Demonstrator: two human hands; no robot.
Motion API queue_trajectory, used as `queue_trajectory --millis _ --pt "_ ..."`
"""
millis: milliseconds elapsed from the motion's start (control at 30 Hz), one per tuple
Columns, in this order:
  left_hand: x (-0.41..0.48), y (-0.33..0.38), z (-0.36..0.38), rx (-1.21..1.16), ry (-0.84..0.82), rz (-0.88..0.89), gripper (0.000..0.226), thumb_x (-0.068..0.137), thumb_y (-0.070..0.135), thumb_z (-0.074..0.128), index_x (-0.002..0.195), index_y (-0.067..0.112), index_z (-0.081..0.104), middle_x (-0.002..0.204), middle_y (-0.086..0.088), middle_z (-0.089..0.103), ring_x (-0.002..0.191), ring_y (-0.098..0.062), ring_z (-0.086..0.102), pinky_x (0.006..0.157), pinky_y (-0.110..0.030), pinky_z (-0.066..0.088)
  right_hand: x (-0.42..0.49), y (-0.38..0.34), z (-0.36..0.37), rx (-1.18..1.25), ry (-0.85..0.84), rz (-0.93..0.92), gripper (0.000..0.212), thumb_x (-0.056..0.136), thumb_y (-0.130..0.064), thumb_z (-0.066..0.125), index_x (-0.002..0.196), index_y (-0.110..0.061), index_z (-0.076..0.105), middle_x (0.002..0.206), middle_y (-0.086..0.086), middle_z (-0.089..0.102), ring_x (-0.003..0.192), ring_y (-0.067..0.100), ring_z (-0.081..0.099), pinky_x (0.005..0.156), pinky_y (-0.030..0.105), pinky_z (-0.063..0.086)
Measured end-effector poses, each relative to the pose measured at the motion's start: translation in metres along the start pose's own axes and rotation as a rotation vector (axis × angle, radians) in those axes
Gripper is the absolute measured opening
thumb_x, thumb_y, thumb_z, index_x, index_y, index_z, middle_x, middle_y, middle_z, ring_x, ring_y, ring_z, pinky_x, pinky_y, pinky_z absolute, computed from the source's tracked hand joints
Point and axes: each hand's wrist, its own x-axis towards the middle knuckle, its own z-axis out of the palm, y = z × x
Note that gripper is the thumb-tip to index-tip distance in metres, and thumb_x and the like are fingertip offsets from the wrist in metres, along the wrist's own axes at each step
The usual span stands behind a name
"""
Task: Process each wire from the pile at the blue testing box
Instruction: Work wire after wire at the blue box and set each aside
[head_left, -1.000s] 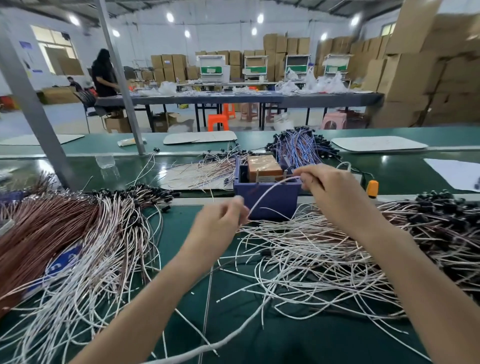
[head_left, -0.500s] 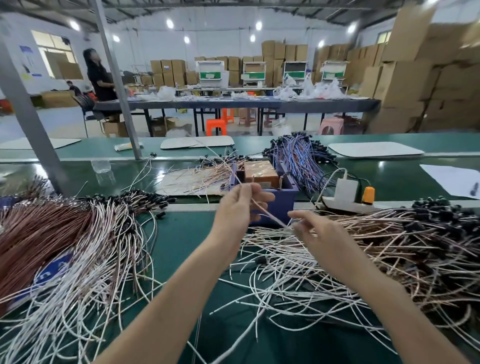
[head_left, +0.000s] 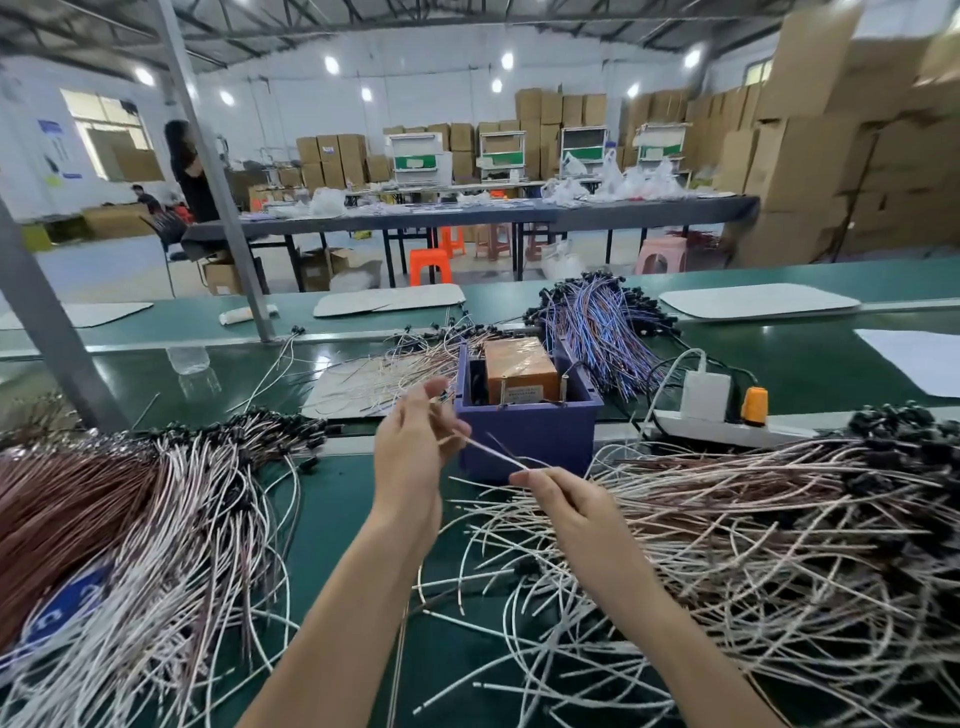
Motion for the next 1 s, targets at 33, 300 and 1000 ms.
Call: queue_trajectory --millis 33,300,1000 --pt "0.003 -0.003 -0.005 -0.024 0.023 -0.004 0.033 0.110 0.030 0.035 0.108 0.013 0.063 0.061 0.004 0.050 0.057 -0.011 0.053 0.067 -0.030 0.045 0.000 0.006 0.000 0.006 0.036 0.015 0.030 0.097 -0.056 0.047 0.106 -0.040 0.072 0.073 -0.009 0.068 0.060 0.007 0.058 0.060 0.012 0.043" --pt "-0.004 -0.059 -0.015 0.222 -0.065 -0.008 0.059 0.106 0.038 0.040 0.048 0.028 0.034 0.051 0.006 0.027 0.046 -0.013 0.023 0.043 -0.022 0.025 0.010 0.029 -0.002 0.420 0.248 0.195 0.025 0.104 -0.025 0.053 0.100 -0.033 0.076 0.054 -0.009 0.045 0.040 0.006 0.028 0.036 0.018 0.024" --pt "-0.002 -0.093 -0.015 0.385 -0.005 0.084 0.056 0.103 0.054 0.042 0.063 0.021 0.064 0.055 -0.004 0.036 0.052 -0.019 0.031 0.049 -0.032 0.028 0.036 0.032 0.020 0.163 0.532 0.038 0.006 0.105 -0.031 0.051 0.107 -0.034 0.055 0.072 -0.002 0.066 0.057 0.003 0.057 0.053 0.021 0.045"
